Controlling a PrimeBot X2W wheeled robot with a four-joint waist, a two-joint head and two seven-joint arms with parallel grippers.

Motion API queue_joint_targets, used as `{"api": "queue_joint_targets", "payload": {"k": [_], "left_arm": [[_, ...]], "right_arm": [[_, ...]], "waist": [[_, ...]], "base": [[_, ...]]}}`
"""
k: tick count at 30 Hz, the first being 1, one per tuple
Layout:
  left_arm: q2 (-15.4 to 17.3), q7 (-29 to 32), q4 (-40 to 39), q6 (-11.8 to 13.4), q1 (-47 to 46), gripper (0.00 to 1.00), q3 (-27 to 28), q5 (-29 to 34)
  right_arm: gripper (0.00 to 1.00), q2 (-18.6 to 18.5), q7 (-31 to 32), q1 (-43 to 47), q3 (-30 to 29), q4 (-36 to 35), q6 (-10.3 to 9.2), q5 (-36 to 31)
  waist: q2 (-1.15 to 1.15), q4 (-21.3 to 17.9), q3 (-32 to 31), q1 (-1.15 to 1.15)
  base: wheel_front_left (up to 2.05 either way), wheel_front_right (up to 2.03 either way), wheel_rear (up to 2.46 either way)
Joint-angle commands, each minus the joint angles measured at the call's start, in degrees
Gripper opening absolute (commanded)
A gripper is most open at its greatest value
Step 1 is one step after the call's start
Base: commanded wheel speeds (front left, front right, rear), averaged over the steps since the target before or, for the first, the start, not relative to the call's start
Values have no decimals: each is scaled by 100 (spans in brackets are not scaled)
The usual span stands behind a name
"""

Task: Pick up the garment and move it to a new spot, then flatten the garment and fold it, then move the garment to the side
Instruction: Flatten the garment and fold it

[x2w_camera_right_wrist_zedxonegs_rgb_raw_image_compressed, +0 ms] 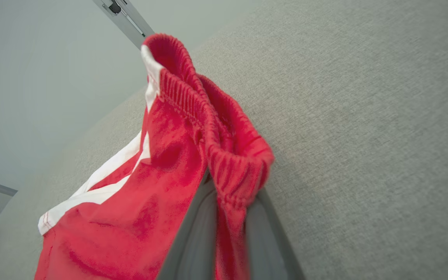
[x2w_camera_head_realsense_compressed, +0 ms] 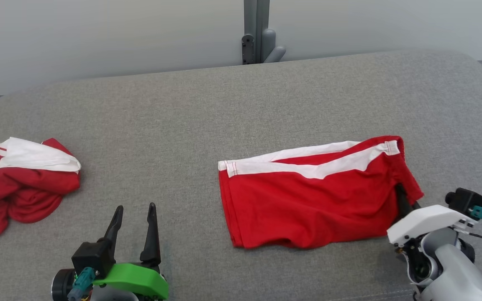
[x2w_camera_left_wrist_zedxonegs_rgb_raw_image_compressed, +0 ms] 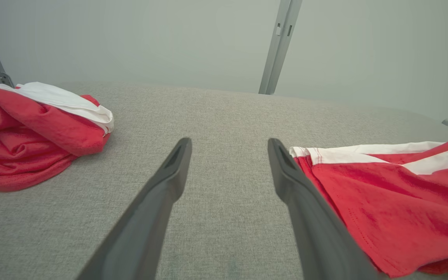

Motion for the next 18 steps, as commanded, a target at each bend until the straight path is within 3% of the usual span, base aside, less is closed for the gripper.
{"api": "queue_joint_targets", "payload": {"k": [1,9,18], "left_arm": [[-4,-2,-14,-32,-24,100,27,48],[-8,-2,-36,-62,32,100,60,55],[-17,-2,-83,-68,22,100,55,52]], "right_arm": [[0,104,88,91,98,-238,-1,36],[0,322,489,433,562,-1626,-1,-83],[0,611,945,580,917,-2306,0,-645]], "waist": [[67,9,-17,0],[67,147,-111,0],[67,382,-145,0]], "base": [[0,0,0],[0,0,0],[0,0,0]]}}
